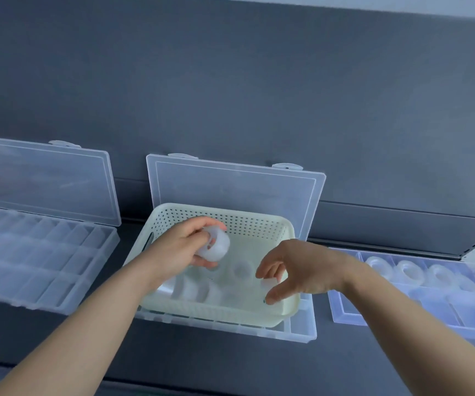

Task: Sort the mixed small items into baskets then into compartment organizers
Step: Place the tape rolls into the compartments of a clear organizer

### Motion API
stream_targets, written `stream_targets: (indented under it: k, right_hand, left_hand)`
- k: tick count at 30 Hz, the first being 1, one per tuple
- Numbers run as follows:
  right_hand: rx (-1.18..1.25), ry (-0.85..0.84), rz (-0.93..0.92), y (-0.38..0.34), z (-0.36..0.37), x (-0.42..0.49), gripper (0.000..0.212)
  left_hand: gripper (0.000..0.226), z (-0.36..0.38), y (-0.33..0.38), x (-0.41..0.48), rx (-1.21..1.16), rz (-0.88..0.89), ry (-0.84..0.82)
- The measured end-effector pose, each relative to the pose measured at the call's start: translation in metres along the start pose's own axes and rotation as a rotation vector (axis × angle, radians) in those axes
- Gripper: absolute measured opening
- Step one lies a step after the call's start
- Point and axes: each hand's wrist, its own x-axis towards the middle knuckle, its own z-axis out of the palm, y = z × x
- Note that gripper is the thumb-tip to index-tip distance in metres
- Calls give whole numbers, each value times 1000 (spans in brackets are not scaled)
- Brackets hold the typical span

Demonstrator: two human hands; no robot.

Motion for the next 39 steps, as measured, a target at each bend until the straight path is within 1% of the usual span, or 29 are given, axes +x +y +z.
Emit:
stream_targets:
  k: [2,3,5,6,8,9,10,12,14,16,18,21,25,28,32,35,37,39]
  right_hand:
    - [91,79,-18,1,-3,-3,42]
    - [156,138,-26,3,-6,-5,42]
    - [268,250,-47,8,-9,-8,42]
    - [304,290,-60,11,-10,-9,42]
    - [348,339,-78,16,-6,-10,41]
    - [363,360,-85,17,-4,-10,38]
    - [379,384,-91,19,-2,-11,36]
    - [423,443,-94,21,2,-12,33]
    - [486,493,-92,23,3,-16,30]
    - [540,532,-84,25,6,-19,28]
    - [606,586,-74,27,8,-23,27]
    - [656,709,-57,33,9,-34,21]
    - [731,820,0,53,4,-65,17]
    - [785,919,64,83,-2,-96,17]
    - [710,1021,208,139,-11,-145,15]
    - [603,1063,368,192,-16,-174,15]
    - [511,1078,471,231,-18,-189,15]
    - [433,1054,545,267,-18,-200,15]
  left_hand:
    - [28,3,5,8,63,-60,10]
    - [28,6,7,12,141,-73,8]
    - [38,12,6,23,380,-29,-12]
    - [41,16,5,28,536,0,-5]
    - [35,23,0,36,861,48,-6]
    - [31,26,-1,40,971,62,-10]
    - [28,28,-2,42,1052,81,-13]
    - [23,31,-7,48,1141,109,-24]
    - [21,33,-9,51,1163,116,-41]
    - [18,35,-8,50,1156,132,-21]
    - [17,33,-3,50,1105,161,60]
    - [20,38,11,49,936,226,185]
    - [22,77,38,40,727,307,200]
    - [21,121,52,39,726,323,203]
    - [22,187,59,43,718,296,169]
    - [22,240,58,49,729,282,132]
    - [22,270,54,54,747,268,126]
    - [22,295,50,59,773,245,133]
